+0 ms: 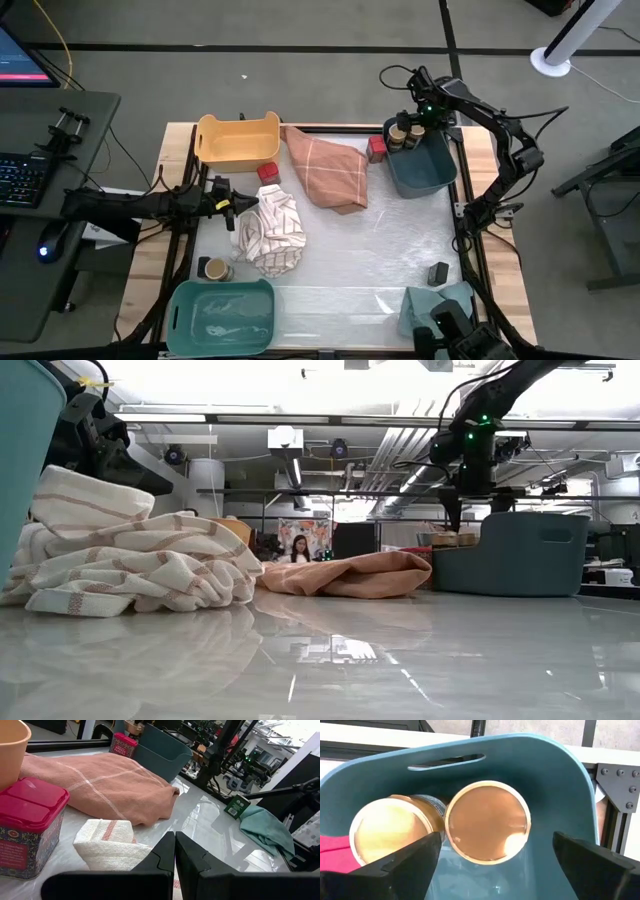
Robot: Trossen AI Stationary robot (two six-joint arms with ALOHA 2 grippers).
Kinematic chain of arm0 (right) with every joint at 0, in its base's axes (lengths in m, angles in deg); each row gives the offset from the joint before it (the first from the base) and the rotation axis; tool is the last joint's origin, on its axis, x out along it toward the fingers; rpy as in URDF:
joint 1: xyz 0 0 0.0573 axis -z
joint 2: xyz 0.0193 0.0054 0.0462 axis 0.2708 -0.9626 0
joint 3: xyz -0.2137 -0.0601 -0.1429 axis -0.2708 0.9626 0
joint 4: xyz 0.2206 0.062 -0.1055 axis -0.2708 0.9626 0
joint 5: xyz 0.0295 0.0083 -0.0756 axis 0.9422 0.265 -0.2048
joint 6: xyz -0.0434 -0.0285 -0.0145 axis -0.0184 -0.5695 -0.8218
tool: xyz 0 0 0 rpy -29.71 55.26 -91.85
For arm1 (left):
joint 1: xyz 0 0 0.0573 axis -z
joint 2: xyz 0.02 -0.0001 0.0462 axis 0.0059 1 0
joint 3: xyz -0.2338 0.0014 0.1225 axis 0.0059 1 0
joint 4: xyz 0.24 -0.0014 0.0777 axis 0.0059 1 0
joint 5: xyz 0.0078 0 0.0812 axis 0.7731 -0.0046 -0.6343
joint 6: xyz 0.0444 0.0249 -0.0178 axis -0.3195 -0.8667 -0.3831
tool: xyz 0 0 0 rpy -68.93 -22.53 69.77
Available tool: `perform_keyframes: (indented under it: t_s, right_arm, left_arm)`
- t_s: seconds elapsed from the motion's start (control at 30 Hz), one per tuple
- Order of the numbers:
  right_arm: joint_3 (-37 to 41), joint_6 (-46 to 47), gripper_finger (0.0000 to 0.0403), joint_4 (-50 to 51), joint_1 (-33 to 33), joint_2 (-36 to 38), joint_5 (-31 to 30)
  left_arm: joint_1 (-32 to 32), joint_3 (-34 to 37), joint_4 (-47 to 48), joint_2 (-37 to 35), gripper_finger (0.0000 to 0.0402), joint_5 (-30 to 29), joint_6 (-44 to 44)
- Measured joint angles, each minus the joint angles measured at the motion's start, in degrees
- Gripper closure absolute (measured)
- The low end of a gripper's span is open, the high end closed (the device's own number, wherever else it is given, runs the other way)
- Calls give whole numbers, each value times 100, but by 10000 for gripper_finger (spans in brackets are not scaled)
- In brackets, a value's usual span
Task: Sort spices by type
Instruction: Adjust the blue bin
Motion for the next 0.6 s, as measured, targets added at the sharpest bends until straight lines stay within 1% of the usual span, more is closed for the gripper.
perform_keyframes:
  t_s: [0.17, 0.37, 0.5, 0.6]
  right_arm:
    - [-2, -123, 34, -166, -2, 75, -2]
    - [-8, -147, 39, -413, -2, 466, -6]
    - [-9, -145, 40, -362, -7, 753, 123]
    - [-9, -129, 48, -159, -138, 1009, 228]
  left_arm:
    - [0, 0, 0, -1, 401, -1, 0]
    - [1, 0, 0, -1, 401, -1, 0]
    - [2, 0, 0, 0, 401, -1, 0]
    - [2, 0, 0, -2, 401, 0, 0]
